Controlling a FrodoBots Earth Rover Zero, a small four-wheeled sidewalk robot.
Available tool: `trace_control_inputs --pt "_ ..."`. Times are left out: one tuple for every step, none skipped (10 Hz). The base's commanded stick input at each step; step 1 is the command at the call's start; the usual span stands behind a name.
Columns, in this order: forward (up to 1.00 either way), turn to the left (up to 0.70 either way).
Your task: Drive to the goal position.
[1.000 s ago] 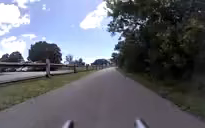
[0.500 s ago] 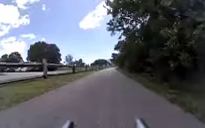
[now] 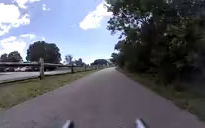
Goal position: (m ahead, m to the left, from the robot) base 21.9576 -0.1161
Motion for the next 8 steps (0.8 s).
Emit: trace_control_inputs --pt "0.5 0.0" --pt "0.5 0.0" --pt "0.5 0.0" --pt "0.5 0.0" --pt "0.5 0.0" --pt "0.5 -0.08" --pt "0.5 -0.25" --pt "0.5 -0.21"
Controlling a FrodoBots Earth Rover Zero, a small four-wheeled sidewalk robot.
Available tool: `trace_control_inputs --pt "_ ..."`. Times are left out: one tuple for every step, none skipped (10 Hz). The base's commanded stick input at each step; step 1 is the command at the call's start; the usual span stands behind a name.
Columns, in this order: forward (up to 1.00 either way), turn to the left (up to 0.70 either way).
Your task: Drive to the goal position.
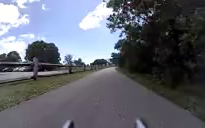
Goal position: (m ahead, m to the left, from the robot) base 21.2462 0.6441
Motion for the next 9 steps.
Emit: trace_control_inputs --pt "0.5 -0.04" --pt "0.5 0.0" --pt "0.5 0.0" --pt "0.5 0.0" --pt "0.5 0.0" --pt "0.5 0.0" --pt "0.5 0.0" --pt "0.5 0.0" --pt "0.5 0.0"
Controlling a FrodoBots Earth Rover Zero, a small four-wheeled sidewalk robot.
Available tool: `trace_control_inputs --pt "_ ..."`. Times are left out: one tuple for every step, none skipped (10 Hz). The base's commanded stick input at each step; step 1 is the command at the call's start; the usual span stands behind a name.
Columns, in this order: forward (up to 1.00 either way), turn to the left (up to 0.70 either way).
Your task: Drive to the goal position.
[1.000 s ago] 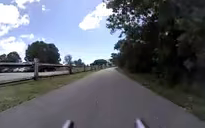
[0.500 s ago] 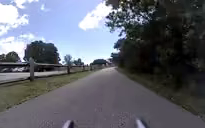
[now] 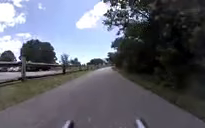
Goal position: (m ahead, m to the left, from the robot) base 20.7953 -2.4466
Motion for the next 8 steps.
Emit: trace_control_inputs --pt "0.5 0.0" --pt "0.5 0.0" --pt "0.5 0.0" --pt "0.5 0.0" --pt "0.5 0.0" --pt "0.5 0.0" --pt "0.5 0.0" --pt "0.5 0.0"
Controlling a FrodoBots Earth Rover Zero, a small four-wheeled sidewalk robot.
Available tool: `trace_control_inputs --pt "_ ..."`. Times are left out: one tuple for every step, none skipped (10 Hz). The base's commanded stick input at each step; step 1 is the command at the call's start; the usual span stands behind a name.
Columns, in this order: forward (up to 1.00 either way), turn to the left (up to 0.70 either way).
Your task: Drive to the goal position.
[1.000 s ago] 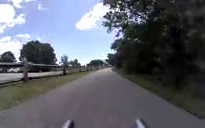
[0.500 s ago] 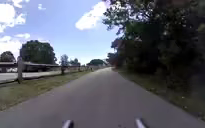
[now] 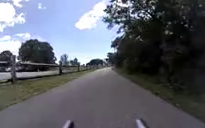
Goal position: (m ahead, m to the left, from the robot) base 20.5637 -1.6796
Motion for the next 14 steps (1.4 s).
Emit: trace_control_inputs --pt "0.5 0.0" --pt "0.5 0.0" --pt "0.5 0.0" --pt "0.5 0.0" --pt "0.5 0.0" --pt "0.5 0.0" --pt "0.5 0.0" --pt "0.5 0.0" --pt "0.5 0.0" --pt "0.5 0.0" --pt "0.5 0.0" --pt "0.5 0.0" --pt "0.5 0.0" --pt "0.5 0.0"
